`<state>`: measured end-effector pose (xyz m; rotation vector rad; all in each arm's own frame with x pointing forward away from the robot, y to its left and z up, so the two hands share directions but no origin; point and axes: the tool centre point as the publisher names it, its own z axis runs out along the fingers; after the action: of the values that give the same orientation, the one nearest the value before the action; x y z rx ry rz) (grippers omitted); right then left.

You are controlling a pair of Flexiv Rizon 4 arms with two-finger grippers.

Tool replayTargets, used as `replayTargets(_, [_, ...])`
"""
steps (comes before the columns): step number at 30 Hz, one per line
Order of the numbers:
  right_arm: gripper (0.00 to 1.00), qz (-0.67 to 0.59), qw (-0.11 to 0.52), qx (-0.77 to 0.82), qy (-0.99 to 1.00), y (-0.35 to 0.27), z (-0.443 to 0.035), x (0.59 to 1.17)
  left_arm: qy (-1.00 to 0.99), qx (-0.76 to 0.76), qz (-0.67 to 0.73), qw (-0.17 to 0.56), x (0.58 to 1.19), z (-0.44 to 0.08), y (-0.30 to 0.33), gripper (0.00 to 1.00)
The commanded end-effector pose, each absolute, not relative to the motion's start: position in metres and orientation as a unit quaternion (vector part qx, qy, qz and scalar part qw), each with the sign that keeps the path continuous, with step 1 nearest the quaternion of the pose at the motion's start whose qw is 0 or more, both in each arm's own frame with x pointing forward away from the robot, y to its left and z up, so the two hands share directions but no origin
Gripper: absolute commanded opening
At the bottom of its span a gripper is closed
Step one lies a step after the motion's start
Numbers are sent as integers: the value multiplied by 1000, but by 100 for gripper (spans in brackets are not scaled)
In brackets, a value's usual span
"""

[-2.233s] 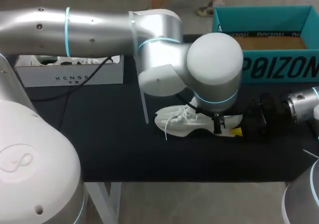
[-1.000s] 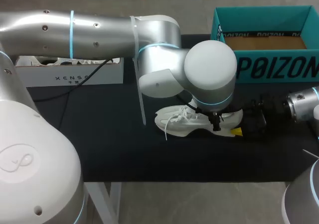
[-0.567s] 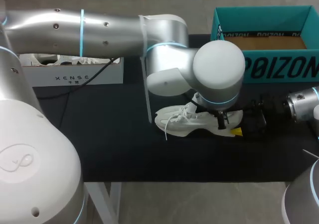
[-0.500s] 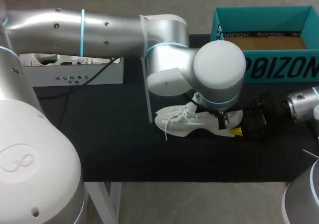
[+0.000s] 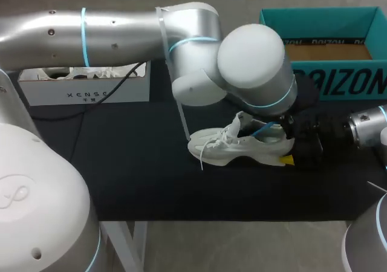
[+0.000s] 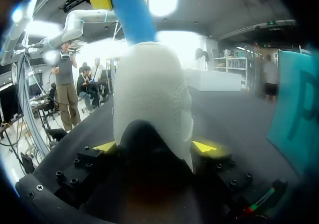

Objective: Take the shoe out of the shoebox, open the shoe tongue, remove and reinsert the insole, then place the shoe into the shoebox

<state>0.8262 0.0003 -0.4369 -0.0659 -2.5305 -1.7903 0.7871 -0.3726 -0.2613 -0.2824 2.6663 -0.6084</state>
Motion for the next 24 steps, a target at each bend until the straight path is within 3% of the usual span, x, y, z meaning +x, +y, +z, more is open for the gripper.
replayTargets(1, [0, -577, 20, -22, -816, 2, -443, 827, 937, -109, -279, 181, 784, -210, -350, 0])
replayTargets(24, [0, -577, 20, -22, -816, 2, -443, 827, 862, -51, -496, 91, 801, -44, -310, 0])
